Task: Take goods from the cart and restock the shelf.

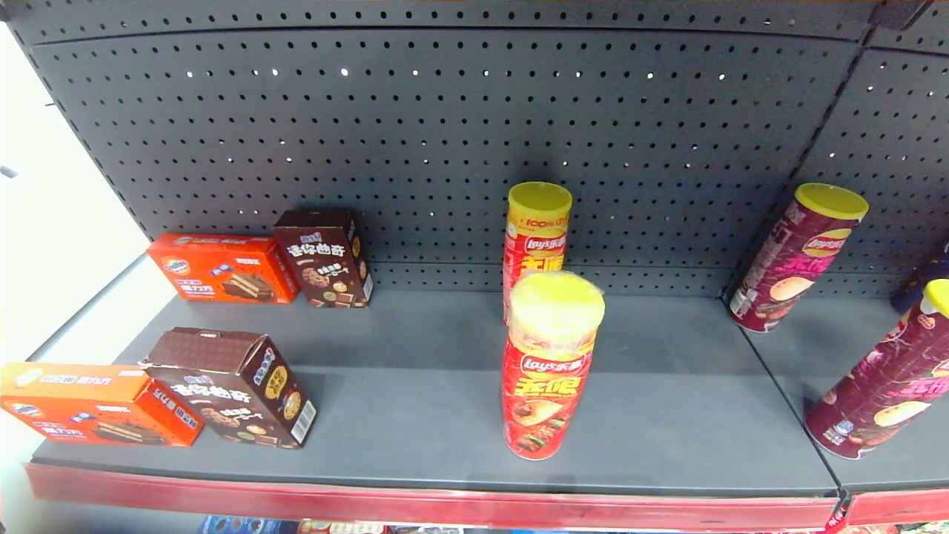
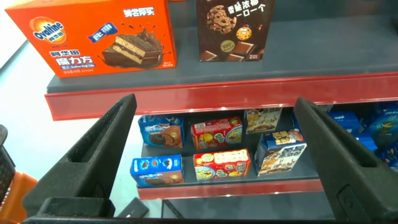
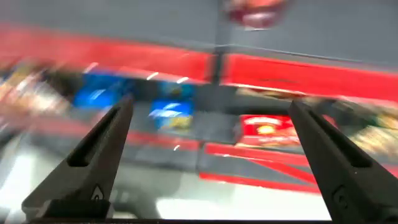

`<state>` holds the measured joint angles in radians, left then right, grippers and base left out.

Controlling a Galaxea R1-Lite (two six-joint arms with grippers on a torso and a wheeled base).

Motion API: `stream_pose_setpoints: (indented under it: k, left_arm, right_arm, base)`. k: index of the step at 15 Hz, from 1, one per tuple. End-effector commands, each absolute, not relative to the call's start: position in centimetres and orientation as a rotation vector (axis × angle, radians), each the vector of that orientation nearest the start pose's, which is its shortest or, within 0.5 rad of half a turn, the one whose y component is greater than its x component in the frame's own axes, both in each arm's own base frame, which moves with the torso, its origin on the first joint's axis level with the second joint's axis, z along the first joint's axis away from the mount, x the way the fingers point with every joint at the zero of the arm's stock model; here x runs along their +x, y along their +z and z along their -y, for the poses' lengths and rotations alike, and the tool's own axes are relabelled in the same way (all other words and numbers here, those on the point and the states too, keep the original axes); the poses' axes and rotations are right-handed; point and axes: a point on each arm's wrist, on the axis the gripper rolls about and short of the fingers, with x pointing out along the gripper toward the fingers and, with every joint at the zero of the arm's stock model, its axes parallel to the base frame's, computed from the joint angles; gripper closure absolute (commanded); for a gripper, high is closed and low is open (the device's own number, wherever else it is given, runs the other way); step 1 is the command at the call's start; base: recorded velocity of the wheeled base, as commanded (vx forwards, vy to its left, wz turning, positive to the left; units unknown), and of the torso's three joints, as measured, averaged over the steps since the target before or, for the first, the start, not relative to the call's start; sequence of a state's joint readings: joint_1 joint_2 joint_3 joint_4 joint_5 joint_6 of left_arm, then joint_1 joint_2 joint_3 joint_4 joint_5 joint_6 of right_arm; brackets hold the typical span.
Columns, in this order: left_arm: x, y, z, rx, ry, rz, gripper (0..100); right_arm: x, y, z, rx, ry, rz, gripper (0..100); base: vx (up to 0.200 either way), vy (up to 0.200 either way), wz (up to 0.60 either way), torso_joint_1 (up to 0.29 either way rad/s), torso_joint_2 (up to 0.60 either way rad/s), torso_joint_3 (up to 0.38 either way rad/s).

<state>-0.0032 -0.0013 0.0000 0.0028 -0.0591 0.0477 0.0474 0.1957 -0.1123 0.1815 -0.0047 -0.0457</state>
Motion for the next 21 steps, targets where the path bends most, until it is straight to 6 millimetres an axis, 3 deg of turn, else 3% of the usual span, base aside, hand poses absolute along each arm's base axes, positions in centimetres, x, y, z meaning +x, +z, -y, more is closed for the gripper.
stream_pose_setpoints:
  k: [1,3,5,6,8,10,15,16,21]
  left_arm:
    - [-2.28,7.52,0.13,0.047,-0.063,-0.002,0]
    - [-2.28,7.52,0.13,0.049,-0.064,-0.001,0]
    - [-2.28,7.52,0.13,0.049,-0.064,-0.001,0]
    - [-2.28,7.52,0.12,0.047,-0.061,-0.002,0]
    - [-2.28,7.52,0.07,0.051,-0.037,-0.002,0]
    - [-2.28,7.52,0.05,0.049,-0.029,-0.002,0]
    - [-2.28,7.53,0.06,0.017,-0.032,-0.001,0]
    - [-2.28,7.52,0.06,0.015,-0.032,-0.003,0]
    - [-2.28,7.53,0.07,0.021,-0.035,-0.001,0]
  right_arm:
    - [-1.90,8.57,-0.07,-0.011,-0.099,-0.123,0]
    - [-1.54,8.52,0.15,0.016,-0.181,-0.040,0]
    - [-1.48,8.44,-0.41,0.077,0.068,-0.032,0]
    - [-1.48,8.44,-0.35,0.072,0.042,-0.031,0]
    - [-1.55,7.93,0.24,0.071,-0.228,-0.073,0]
    - [-1.51,7.77,-0.07,-0.008,-0.081,-0.097,0]
    - [-1.51,7.78,-0.07,0.001,-0.078,-0.095,0]
    - [-1.73,7.74,0.09,-0.009,0.019,-0.072,0]
    - [-2.22,7.61,0.06,-0.002,0.000,-0.003,0]
  base:
    - [0.000,0.000,0.00,0.000,0.00,0.000]
    - [0.000,0.000,0.00,0.000,0.00,0.000]
    - [0.000,0.000,0.00,0.000,0.00,0.000]
    - [0.000,0.000,0.00,0.000,0.00,0.000]
    - [0.000,0.000,0.00,0.000,0.00,0.000]
    - [0.000,0.000,0.00,0.000,0.00,0.000]
    - [0.000,0.000,0.00,0.000,0.00,0.000]
    - [0.000,0.000,0.00,0.000,0.00,0.000]
    - [0.000,0.000,0.00,0.000,0.00,0.000]
